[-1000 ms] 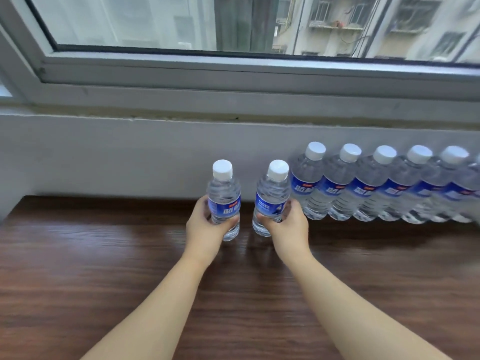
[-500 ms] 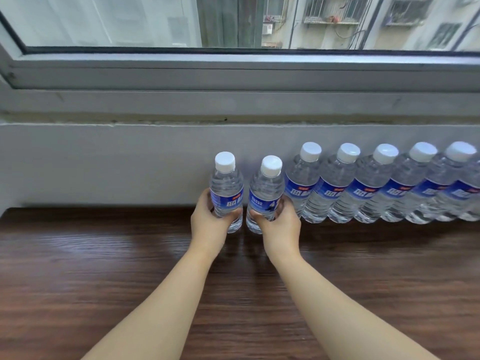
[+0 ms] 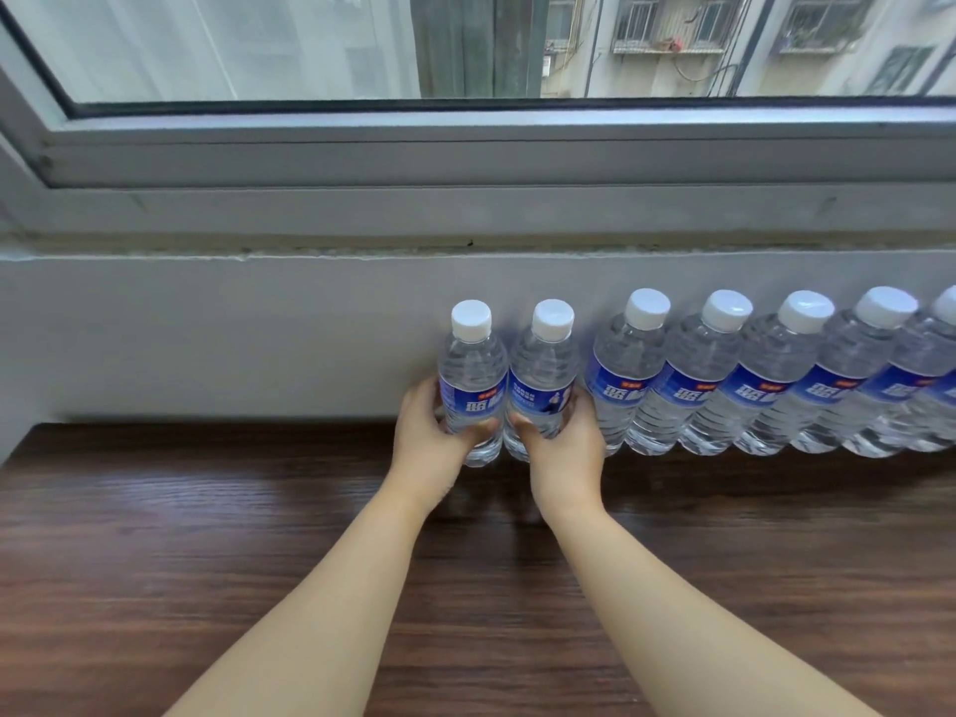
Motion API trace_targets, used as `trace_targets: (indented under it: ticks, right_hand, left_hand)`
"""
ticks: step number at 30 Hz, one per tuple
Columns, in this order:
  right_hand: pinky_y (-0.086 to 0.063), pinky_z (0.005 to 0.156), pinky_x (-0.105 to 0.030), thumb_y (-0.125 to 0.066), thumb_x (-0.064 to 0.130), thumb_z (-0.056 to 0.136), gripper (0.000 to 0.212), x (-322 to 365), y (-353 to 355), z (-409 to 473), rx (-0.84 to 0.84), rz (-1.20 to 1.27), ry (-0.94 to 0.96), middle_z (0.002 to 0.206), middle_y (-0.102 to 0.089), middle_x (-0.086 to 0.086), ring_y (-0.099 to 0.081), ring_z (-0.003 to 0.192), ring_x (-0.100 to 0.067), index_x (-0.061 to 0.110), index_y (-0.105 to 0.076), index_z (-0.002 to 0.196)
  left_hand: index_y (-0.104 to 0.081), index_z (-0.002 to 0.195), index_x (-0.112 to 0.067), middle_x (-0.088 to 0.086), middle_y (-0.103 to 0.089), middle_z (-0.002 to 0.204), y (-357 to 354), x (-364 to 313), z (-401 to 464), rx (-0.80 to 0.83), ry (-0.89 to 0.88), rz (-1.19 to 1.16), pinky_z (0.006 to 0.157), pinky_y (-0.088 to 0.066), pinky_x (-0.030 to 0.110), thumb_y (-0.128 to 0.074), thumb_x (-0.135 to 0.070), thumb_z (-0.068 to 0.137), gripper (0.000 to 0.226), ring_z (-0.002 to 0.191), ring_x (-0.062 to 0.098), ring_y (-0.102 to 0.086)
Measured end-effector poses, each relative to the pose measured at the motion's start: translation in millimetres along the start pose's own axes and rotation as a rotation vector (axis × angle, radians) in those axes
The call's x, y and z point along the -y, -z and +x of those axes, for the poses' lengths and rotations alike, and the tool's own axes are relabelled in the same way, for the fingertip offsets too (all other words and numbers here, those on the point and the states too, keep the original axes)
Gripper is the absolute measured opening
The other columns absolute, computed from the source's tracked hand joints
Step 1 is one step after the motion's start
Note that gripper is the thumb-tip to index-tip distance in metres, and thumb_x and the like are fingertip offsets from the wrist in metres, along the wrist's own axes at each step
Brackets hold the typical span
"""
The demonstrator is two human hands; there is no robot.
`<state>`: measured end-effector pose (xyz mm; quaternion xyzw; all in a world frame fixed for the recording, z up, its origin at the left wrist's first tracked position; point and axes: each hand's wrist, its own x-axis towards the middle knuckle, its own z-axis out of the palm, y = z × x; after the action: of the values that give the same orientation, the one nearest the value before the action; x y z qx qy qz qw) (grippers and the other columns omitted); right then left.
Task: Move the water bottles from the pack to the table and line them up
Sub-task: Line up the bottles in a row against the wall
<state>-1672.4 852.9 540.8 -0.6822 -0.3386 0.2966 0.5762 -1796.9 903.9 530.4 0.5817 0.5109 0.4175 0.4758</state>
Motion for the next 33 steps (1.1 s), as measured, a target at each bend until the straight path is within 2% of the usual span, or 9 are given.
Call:
trace_targets:
  ticks: [2,6,9,12,15,18,23,28,33]
  right_hand:
    - [-0.044,0.091,-0.022,-0.076,0.008,0.076,0.054,-0.3,-0.4,-0.8,0.01,0.006,-0.001,0.117,-0.064,0.006,-0.058,0.107,-0.007,0.02,-0.051,0.123]
    - [-0.042,0.093,-0.021,-0.078,0.009,0.074,0.053,-1.4,-2.4,-6.0,-0.023,0.013,0.006,0.116,-0.064,0.008,-0.058,0.108,-0.005,0.022,-0.053,0.118]
    - [-0.042,0.088,-0.019,-0.083,0.013,0.069,0.055,-1.6,-7.7,-9.1,-0.089,-0.002,-0.001,0.107,-0.063,0.01,-0.059,0.101,-0.005,0.027,-0.052,0.112]
    - [-0.04,0.084,-0.02,-0.083,0.016,0.069,0.059,-2.5,-11.3,-7.0,-0.145,-0.005,-0.052,0.105,-0.06,0.008,-0.057,0.097,-0.008,0.015,-0.049,0.117]
    - [-0.041,0.084,-0.022,-0.081,0.018,0.072,0.056,-4.4,-11.2,-4.7,-0.141,-0.028,-0.048,0.107,-0.061,0.006,-0.058,0.097,-0.009,0.014,-0.047,0.116]
    - [-0.04,0.085,-0.022,-0.078,0.017,0.076,0.049,-7.7,-8.8,-6.1,-0.114,-0.052,-0.031,0.106,-0.061,0.008,-0.058,0.099,-0.009,0.017,-0.049,0.115]
    - [-0.039,0.092,-0.023,-0.074,0.014,0.079,0.042,-13.1,-7.6,-4.9,-0.072,-0.126,0.036,0.116,-0.059,0.0,-0.054,0.109,-0.011,0.02,-0.055,0.116]
    - [-0.037,0.102,-0.026,-0.073,0.017,0.08,0.053,-17.0,-10.8,-6.7,-0.065,-0.177,0.087,0.126,-0.054,-0.004,-0.048,0.121,-0.016,0.014,-0.05,0.128]
    - [-0.046,0.095,-0.033,-0.083,0.027,0.07,0.063,-13.7,-18.5,-6.1,-0.168,-0.144,0.027,0.119,-0.056,-0.002,-0.054,0.112,-0.018,0.014,-0.047,0.12]
  left_hand:
    - [-0.056,0.125,-0.017,0.003,-0.054,0.13,0.4,0.4,1.2,0.007,-0.005,-0.001,0.087,-0.049,0.016,-0.085,-0.009,0.066,0.066,0.112,0.008,-0.057]
    - [-0.056,0.119,-0.025,0.002,-0.055,0.127,-2.2,-2.8,-2.8,-0.006,-0.009,-0.015,0.096,-0.048,0.031,-0.084,-0.008,0.066,0.062,0.114,0.009,-0.056]
    - [-0.049,0.113,-0.028,-0.006,-0.058,0.118,-4.6,-5.4,-6.9,-0.02,0.024,-0.031,0.09,-0.044,0.025,-0.087,-0.011,0.064,0.064,0.104,-0.004,-0.054]
    - [-0.045,0.113,-0.023,-0.006,-0.056,0.117,-5.0,-3.2,-7.6,-0.05,0.084,0.013,0.084,-0.041,0.02,-0.091,-0.019,0.06,0.071,0.104,0.005,-0.053]
    - [-0.047,0.111,-0.021,-0.011,-0.057,0.107,-3.6,-1.4,-6.7,-0.036,0.086,0.022,0.078,-0.042,0.015,-0.089,-0.017,0.062,0.065,0.099,0.004,-0.053]
    - [-0.049,0.108,-0.019,-0.016,-0.058,0.101,1.2,1.2,-3.7,0.005,0.081,0.006,0.087,-0.048,0.026,-0.087,-0.013,0.065,0.058,0.1,0.004,-0.056]
    - [-0.049,0.107,-0.023,-0.011,-0.062,0.108,9.9,2.7,-0.3,0.069,0.069,-0.003,0.094,-0.048,0.03,-0.085,-0.012,0.066,0.056,0.108,0.009,-0.057]
    - [-0.05,0.105,-0.027,-0.011,-0.062,0.107,8.2,5.1,-0.9,0.052,0.06,0.011,0.096,-0.049,0.034,-0.085,-0.013,0.067,0.054,0.109,0.011,-0.058]
    - [-0.051,0.102,-0.028,-0.012,-0.062,0.104,5.8,4.3,-3.6,0.009,0.041,0.028,0.094,-0.051,0.035,-0.085,-0.014,0.067,0.051,0.101,0.006,-0.059]
